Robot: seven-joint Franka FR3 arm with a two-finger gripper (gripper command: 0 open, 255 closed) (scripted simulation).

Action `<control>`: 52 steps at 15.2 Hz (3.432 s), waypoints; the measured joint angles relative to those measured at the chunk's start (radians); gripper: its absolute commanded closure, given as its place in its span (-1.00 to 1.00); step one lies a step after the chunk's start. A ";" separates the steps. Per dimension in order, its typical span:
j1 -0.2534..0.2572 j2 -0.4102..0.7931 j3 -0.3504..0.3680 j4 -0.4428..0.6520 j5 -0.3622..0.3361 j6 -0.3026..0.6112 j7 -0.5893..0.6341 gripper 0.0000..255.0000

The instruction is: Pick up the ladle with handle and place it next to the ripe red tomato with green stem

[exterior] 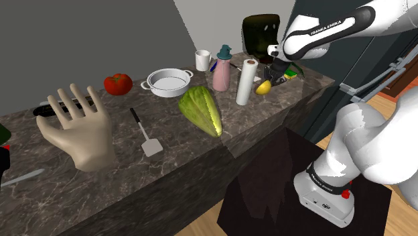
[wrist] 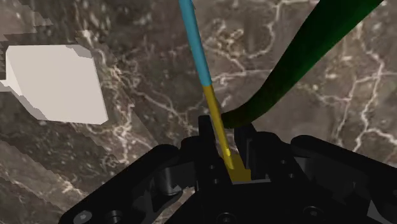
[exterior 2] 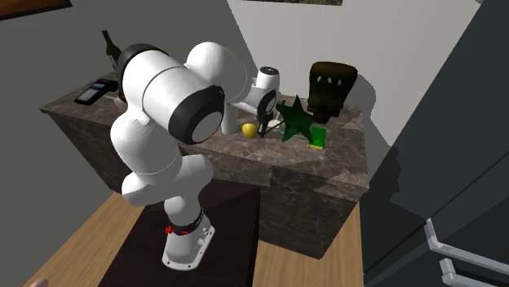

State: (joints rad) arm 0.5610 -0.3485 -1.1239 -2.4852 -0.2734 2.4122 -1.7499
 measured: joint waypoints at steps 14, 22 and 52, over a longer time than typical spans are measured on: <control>-0.096 -0.126 0.159 0.102 -0.051 -0.223 0.068 1.00; -0.116 -0.168 0.218 0.174 -0.051 -0.337 0.084 1.00; 0.202 0.277 0.504 0.445 0.268 -0.271 0.500 1.00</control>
State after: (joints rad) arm 0.7634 -0.0718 -0.6202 -2.0398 -0.0056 2.1414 -1.2498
